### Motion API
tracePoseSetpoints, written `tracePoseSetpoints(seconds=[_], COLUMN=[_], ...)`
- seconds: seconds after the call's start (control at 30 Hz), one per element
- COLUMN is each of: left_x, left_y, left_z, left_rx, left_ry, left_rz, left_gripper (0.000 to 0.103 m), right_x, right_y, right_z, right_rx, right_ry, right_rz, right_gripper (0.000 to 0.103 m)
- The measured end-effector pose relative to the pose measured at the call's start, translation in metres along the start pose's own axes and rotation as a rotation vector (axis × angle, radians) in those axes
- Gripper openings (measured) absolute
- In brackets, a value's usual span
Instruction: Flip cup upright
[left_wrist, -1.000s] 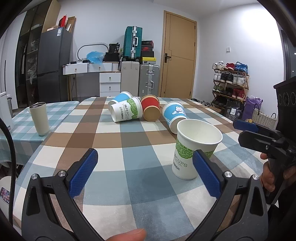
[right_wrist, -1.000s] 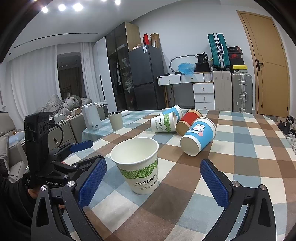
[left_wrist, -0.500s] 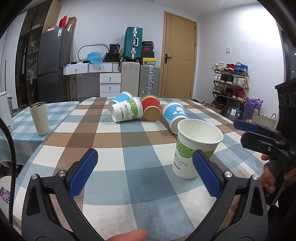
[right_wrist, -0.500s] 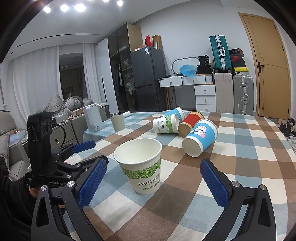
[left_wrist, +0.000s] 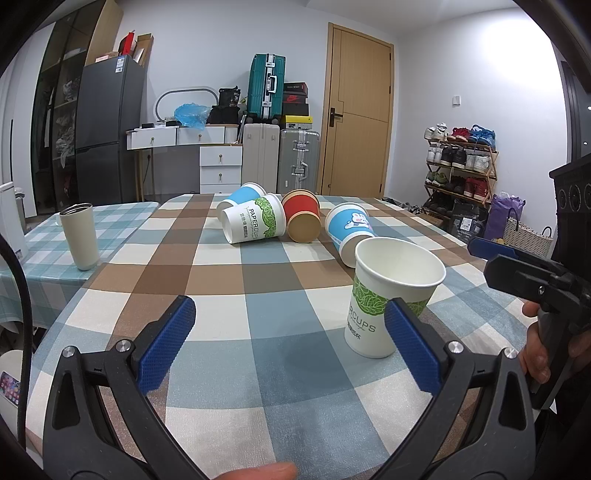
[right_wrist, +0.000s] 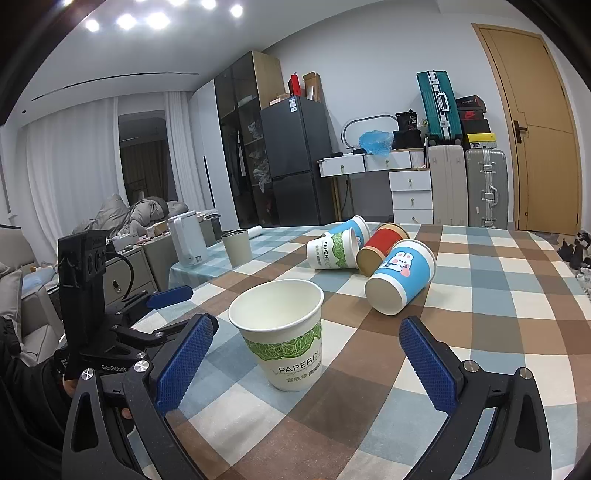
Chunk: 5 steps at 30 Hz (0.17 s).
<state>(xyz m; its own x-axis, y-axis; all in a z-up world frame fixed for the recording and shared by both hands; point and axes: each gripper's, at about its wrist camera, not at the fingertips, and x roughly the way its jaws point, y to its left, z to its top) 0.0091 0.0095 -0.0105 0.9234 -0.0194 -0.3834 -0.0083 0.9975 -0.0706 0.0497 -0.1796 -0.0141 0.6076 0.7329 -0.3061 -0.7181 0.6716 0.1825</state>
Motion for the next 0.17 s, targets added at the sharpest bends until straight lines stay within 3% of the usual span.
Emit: tracePoseSetpoints(seconds=[0.17], left_x=[-0.0006], left_y=[0.0006], left_z=[-0.0002], left_rx=[0.001], left_ry=[0.0], left_rz=[-0.001], left_gripper=[0.102], right_x=[0.0017], right_y=[-0.0008], right_z=[-0.0001], right_rx=[-0.002], right_ry=[0.007], right_rz=[0.003], right_gripper=[0.103])
